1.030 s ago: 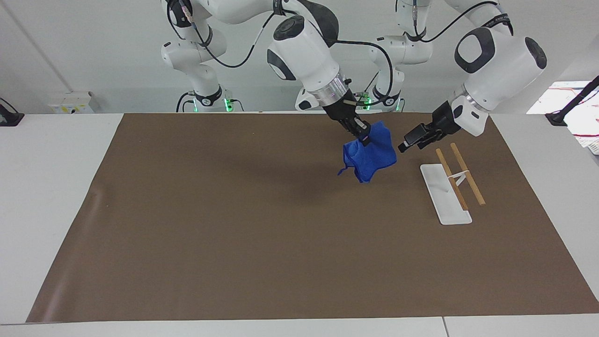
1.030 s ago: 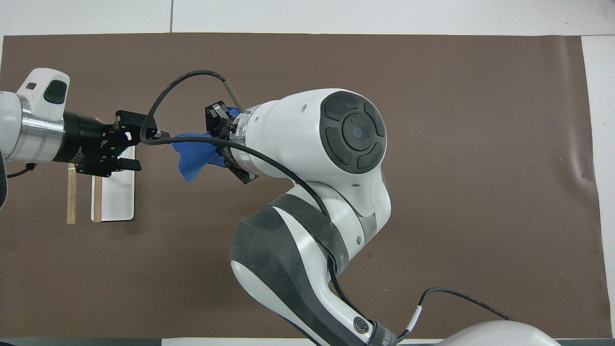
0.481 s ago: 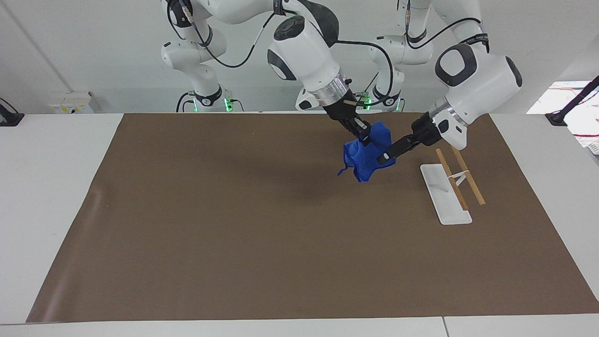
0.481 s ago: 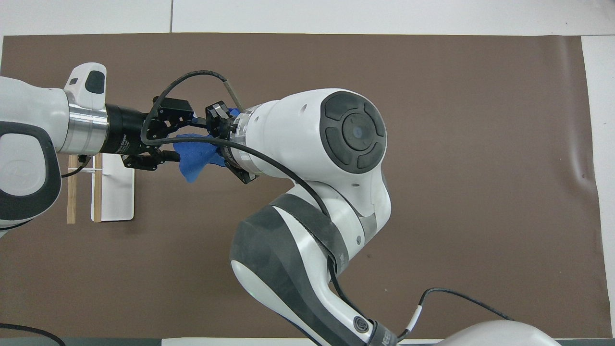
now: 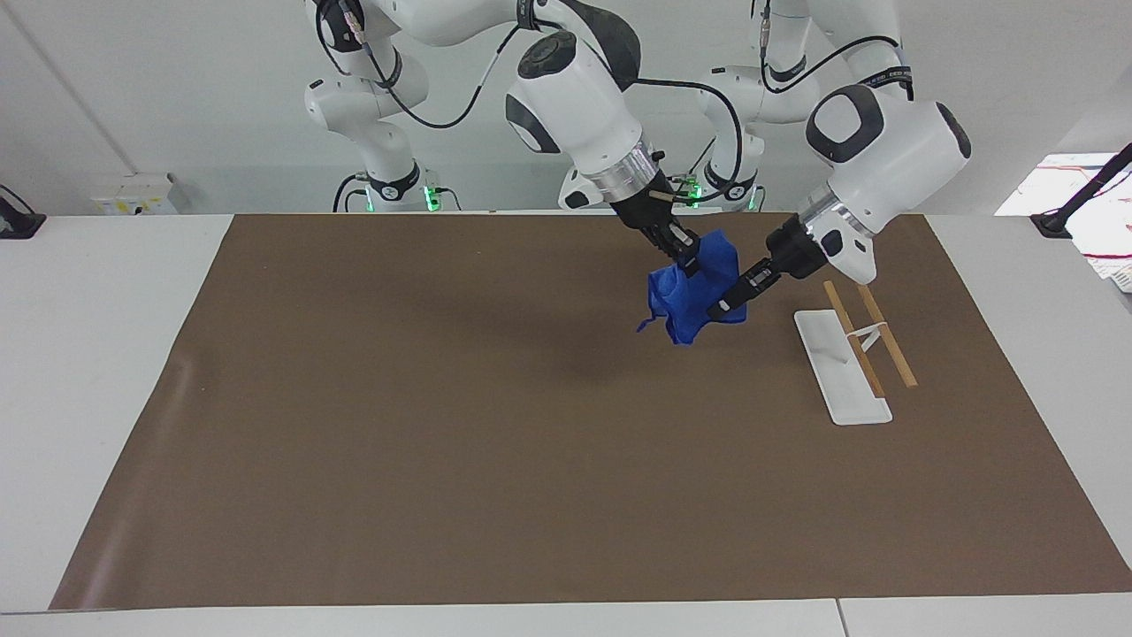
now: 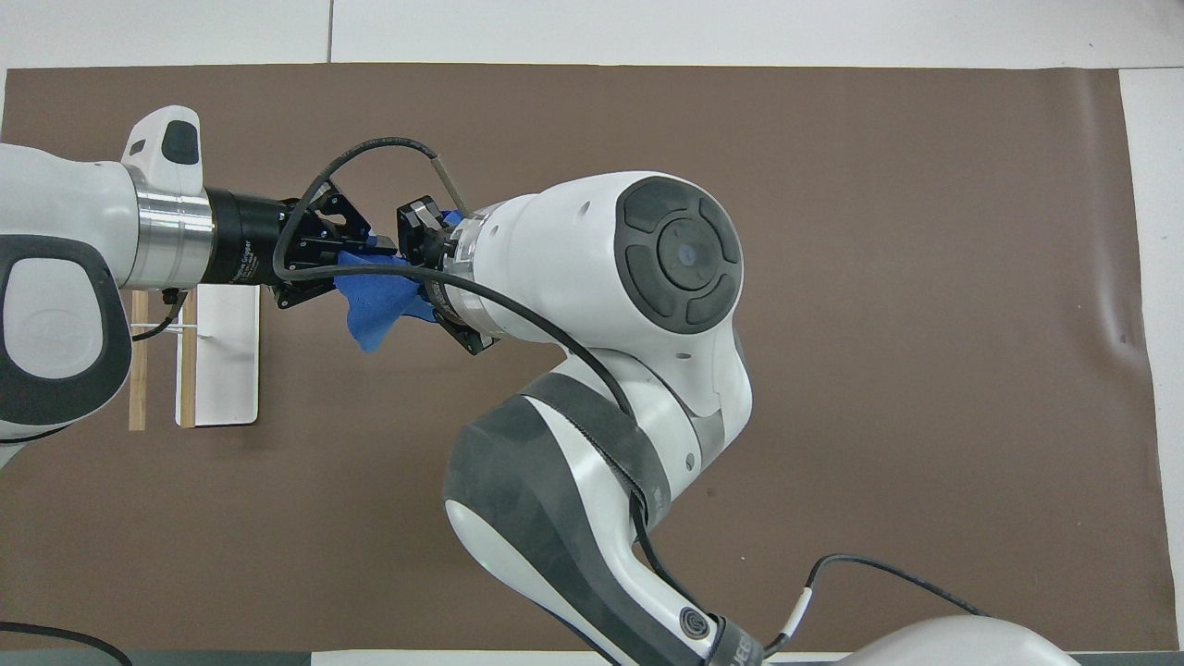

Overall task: Right arm passes towel to left arm to hang
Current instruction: 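Grasp the towel with the left gripper while the right gripper holds it, then pull the towel away with the left gripper while the right gripper withdraws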

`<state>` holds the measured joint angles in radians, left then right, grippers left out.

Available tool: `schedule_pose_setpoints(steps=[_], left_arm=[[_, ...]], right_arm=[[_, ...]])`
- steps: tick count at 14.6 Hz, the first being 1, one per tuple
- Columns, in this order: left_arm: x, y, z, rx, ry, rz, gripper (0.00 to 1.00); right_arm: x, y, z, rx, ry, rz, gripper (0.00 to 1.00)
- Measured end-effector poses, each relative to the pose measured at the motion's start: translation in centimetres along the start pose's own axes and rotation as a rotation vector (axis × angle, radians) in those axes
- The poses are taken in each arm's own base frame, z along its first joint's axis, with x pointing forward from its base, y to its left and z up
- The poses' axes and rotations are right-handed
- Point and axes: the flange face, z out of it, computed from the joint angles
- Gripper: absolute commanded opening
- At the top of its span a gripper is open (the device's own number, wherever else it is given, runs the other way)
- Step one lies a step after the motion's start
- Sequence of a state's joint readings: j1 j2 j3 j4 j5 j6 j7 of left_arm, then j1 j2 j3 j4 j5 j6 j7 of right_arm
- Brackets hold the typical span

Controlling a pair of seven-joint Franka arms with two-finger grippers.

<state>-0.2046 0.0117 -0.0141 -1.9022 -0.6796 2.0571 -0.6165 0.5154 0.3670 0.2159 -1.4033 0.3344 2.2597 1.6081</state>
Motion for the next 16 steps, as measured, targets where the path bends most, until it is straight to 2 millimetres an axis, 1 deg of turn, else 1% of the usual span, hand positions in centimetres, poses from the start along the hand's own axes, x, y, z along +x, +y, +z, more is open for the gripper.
schedule_pose_setpoints(steps=[3, 4, 5, 8, 9, 10, 12, 14, 15, 16], left_arm=[[0.3, 0.0, -0.5, -0.008, 0.010, -0.006, 0.00], [0.3, 0.0, -0.6, -0.011, 0.014, -0.007, 0.00], [0.4, 0.1, -0.6, -0.013, 0.016, -0.008, 0.00], [0.7, 0.1, -1.1, -0.011, 0.037, -0.002, 0.00], [1.1, -0.1, -1.4, 0.004, 0.058, 0.006, 0.00], [1.4, -0.3, -1.8, 0.022, 0.079, 0.015, 0.00], [2.1, -0.7, -2.4, 0.065, 0.131, 0.040, 0.00], [3.4, -1.3, -3.5, 0.094, 0.201, 0.056, 0.00], [4.1, -1.6, -4.2, 0.099, 0.234, 0.058, 0.00], [5.0, -2.2, -5.0, 0.103, 0.265, 0.052, 0.00]], right_arm=[[0.0, 0.0, 0.0, 0.000, 0.000, 0.000, 0.00], [0.0, 0.0, 0.0, 0.000, 0.000, 0.000, 0.69], [0.1, 0.0, 0.0, 0.000, 0.001, 0.001, 1.00], [0.7, 0.1, 0.0, -0.018, 0.011, -0.053, 1.00], [1.4, 0.2, 0.0, -0.047, 0.028, -0.114, 1.00], [2.7, 0.4, -0.1, -0.085, 0.058, -0.194, 1.00], [6.4, 0.6, -1.4, -0.178, 0.119, -0.375, 1.00], [10.6, 1.0, -3.7, -0.279, 0.147, -0.538, 1.00], [13.2, 1.4, -5.2, -0.338, 0.150, -0.615, 1.00], [16.4, 1.9, -6.9, -0.401, 0.147, -0.686, 1.00]])
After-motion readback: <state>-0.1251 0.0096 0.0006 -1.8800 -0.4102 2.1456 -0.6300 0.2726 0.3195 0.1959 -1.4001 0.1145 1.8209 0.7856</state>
